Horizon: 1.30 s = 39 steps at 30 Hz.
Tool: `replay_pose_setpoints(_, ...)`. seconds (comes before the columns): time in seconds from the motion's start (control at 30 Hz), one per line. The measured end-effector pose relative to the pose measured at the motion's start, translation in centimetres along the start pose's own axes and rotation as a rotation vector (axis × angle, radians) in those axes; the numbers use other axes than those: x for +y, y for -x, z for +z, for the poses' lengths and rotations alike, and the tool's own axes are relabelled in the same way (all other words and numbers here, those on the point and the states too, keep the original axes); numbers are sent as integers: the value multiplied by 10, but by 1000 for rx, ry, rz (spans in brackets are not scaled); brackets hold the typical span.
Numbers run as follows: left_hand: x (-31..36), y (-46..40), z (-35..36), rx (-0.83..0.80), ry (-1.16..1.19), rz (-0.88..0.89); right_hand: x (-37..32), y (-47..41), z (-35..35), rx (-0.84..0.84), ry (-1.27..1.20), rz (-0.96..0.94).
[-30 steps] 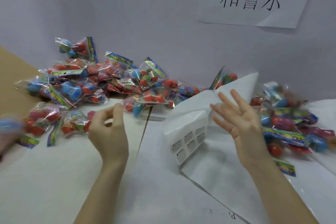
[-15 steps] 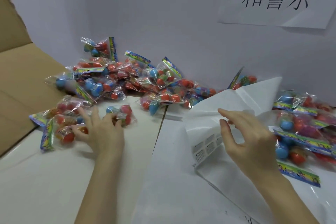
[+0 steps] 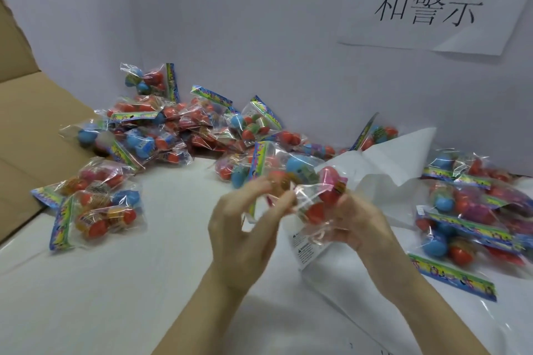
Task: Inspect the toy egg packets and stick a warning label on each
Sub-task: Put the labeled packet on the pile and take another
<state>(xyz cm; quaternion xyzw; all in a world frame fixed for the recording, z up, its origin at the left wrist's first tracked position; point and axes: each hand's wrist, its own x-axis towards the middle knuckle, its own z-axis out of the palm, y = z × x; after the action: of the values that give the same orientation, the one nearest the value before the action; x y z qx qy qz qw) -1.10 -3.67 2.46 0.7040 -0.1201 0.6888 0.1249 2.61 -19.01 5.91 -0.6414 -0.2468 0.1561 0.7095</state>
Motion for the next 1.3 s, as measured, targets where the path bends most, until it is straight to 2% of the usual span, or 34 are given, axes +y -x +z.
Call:
replay_pose_setpoints(0.07, 9, 2, 5, -14, 5, 45, -2, 1, 1, 32, -58, -22)
replay_pose_setpoints(0.2, 18, 3, 3, -28, 137, -163, -6, 1, -7, 188, -233, -103)
replay_pose_setpoints(0.3, 24, 4, 1, -198, 346, -254, -7, 1, -2, 353, -173, -237)
replay_pose_setpoints(0.37, 30, 2, 2, -323, 547, -403, -6, 4, 2, 496, 173, -466)
replay_pose_setpoints(0.43, 36, -4, 1, -394, 727, -651, -1, 7, 1, 561, 692, -790)
replay_pose_setpoints(0.47, 38, -8, 0, -404, 828, -803, 2, 8, 0, 573, 874, -910)
replay_pose_setpoints(0.5, 37, -11, 0, -402, 928, -950, 4, 8, -1, 580, 981, -977)
replay_pose_setpoints(0.57, 33, -15, 0, -406, 1070, -1169, 6, 6, -1, 502, 1029, -1001)
replay_pose_setpoints(0.7, 27, -21, 1, -352, 1139, -1411, 7, 7, -1, 150, 937, -887)
replay_pose_setpoints(0.73, 24, -22, 0, -345, 1124, -1451, 7, 8, -1, 130, 859, -837)
replay_pose_setpoints(0.8, 19, -25, -2, -359, 1117, -1510, 6, 8, 1, 194, 699, -728)
replay_pose_setpoints(0.87, 17, -27, -5, -400, 1143, -1512, 2, 6, 2, 276, 470, -492)
replay_pose_setpoints(0.93, 17, -25, -5, -461, 1134, -1482, 0, 3, 0, 198, 267, -202)
replay_pose_setpoints(1.0, 17, -23, -5, -497, 1070, -1462, 0, 3, -1, 69, 162, -63)
replay_pose_setpoints(1.17, 18, -23, -7, -581, 1118, -1279, -5, 3, -1, 61, 12, -83)
replay_pose_setpoints(1.3, 23, -21, -4, -591, 1041, -1301, -7, 3, 0, 159, 39, -18)
